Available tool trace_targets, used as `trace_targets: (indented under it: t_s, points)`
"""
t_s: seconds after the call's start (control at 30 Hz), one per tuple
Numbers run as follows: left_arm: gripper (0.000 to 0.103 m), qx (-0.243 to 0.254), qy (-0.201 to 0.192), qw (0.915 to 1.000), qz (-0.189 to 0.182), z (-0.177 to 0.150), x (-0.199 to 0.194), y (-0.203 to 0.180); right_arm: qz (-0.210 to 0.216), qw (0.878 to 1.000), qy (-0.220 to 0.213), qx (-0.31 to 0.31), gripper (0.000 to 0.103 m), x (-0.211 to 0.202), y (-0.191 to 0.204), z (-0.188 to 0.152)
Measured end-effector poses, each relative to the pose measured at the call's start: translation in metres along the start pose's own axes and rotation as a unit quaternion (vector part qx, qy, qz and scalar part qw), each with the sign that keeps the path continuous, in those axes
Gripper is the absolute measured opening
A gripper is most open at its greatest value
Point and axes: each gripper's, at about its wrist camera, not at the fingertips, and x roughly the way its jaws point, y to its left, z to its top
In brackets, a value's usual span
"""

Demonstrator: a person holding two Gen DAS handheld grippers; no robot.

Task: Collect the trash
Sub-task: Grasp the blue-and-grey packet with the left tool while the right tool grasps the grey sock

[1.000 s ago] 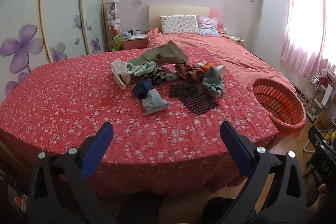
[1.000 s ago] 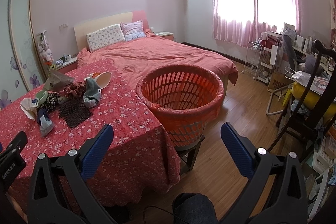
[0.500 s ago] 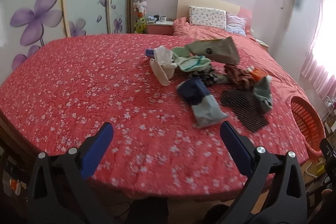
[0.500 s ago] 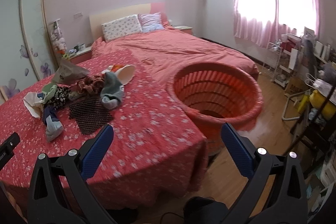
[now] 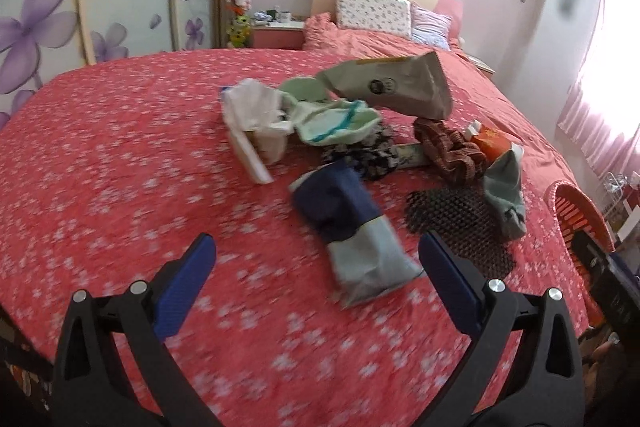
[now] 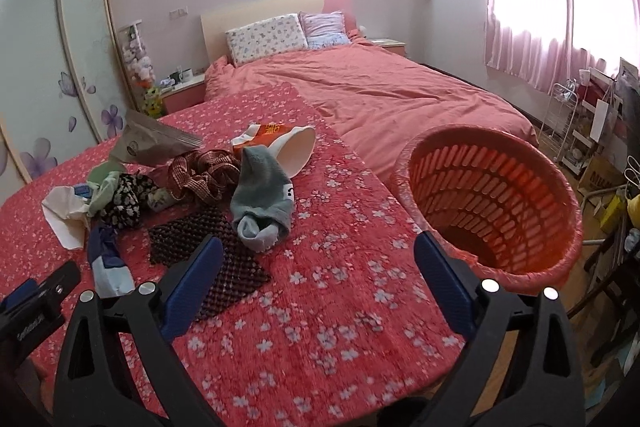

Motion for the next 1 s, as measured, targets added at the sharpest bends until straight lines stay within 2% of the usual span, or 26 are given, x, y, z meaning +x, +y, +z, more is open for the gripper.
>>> trace_targets:
  t_s: [0.1,0.33,0.4,0.57,0.7,0.83,1.0]
  points:
    - [0.094,0.007,0.01,0.9999,0.0,0.006,0.017,-0.01,-0.003,1.0,0.003,-0.004,0.096,0.006,0.0,0.001]
    - [0.069,-0.001,0.051,0.9986,-0.012,0.007,0.049,-0.014,0.003,1.0,0.008,-0.007,0.096,0.026,0.0,0.01]
    - [0.065,-0.004,0.057,0.9982,-0.017,0.006,0.054,-0.013,0.008,1.0,0.011,-0.006,0.096,0.031,0.001,0.013]
    - [0.044,-0.002,0.059,0.9979,-0.028,0.005,0.059,-0.012,0.02,1.0,0.021,-0.007,0.09,0.048,0.006,0.021]
    - [0.04,-0.005,0.059,0.9976,-0.037,0.007,0.06,-0.006,0.031,0.998,0.049,-0.004,0.085,0.072,0.012,0.03]
    - [0.042,-0.009,0.059,0.9972,-0.045,0.01,0.062,-0.001,0.04,0.997,0.069,-0.003,0.081,0.089,0.017,0.032]
    - [0.043,-0.004,0.057,0.9974,-0.045,0.015,0.066,-0.001,0.063,0.992,0.113,0.005,0.057,0.106,0.016,0.027]
